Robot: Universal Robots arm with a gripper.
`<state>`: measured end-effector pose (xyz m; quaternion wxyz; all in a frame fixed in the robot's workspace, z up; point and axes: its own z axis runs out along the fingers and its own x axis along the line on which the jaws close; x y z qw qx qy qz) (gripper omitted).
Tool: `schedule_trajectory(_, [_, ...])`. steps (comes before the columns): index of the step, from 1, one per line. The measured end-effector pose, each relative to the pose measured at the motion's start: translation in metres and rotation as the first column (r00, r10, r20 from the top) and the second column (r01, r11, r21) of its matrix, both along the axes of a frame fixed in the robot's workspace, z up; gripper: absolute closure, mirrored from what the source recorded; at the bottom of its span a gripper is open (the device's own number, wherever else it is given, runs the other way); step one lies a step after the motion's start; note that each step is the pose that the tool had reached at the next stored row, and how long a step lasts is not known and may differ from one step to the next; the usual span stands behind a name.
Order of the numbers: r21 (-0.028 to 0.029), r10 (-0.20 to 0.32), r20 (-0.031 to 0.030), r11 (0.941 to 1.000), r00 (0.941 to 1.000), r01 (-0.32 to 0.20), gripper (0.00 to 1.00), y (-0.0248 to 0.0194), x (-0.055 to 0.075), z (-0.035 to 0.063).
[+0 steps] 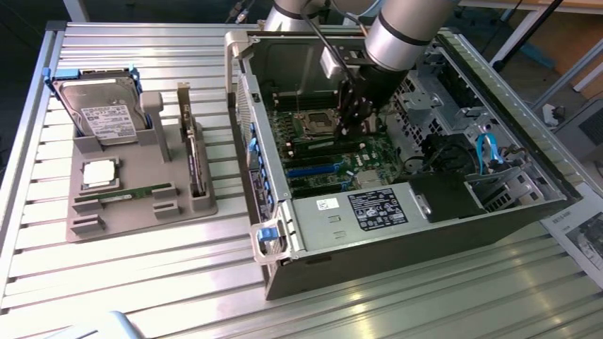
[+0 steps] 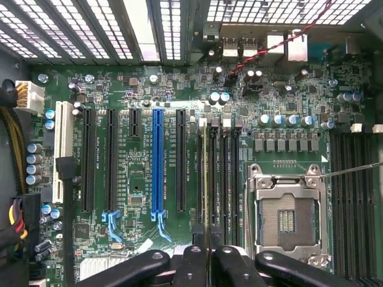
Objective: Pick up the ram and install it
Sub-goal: 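Insert the ram into the slot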
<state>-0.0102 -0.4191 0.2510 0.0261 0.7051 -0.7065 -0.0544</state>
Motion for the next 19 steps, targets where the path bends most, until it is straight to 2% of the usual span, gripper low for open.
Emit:
schedule_trajectory(2, [-0.0002,0.000,-0.0005,1.0000,1.0000,0.000,0.88,0.0000,0.0001,0.0004])
schedule_trajectory(6, [-0.0003,0.000,-0.0148,1.0000,0.9999,0.000,0.88,0.0000,0.0012,0.0064])
schedule_trajectory(10, [-0.0001,0.000,-0.0166,1.0000,0.9999,0.000,0.88,0.0000,0.0012,0.0069])
schedule_trajectory(11, [-0.0002,0.000,-0.0190,1.0000,0.9998,0.000,0.88,0.0000,0.0015,0.0070])
schedule_trajectory(13, [0.0012,0.000,-0.0314,1.0000,0.9995,0.000,0.88,-0.0010,0.0026,0.0071])
schedule_trajectory(17, [0.0060,0.000,-0.0491,1.0000,0.9988,0.000,0.88,-0.0026,0.0055,0.0071])
schedule_trajectory(19, [0.0063,0.000,-0.0514,1.0000,0.9987,0.000,0.88,-0.0027,0.0061,0.0071])
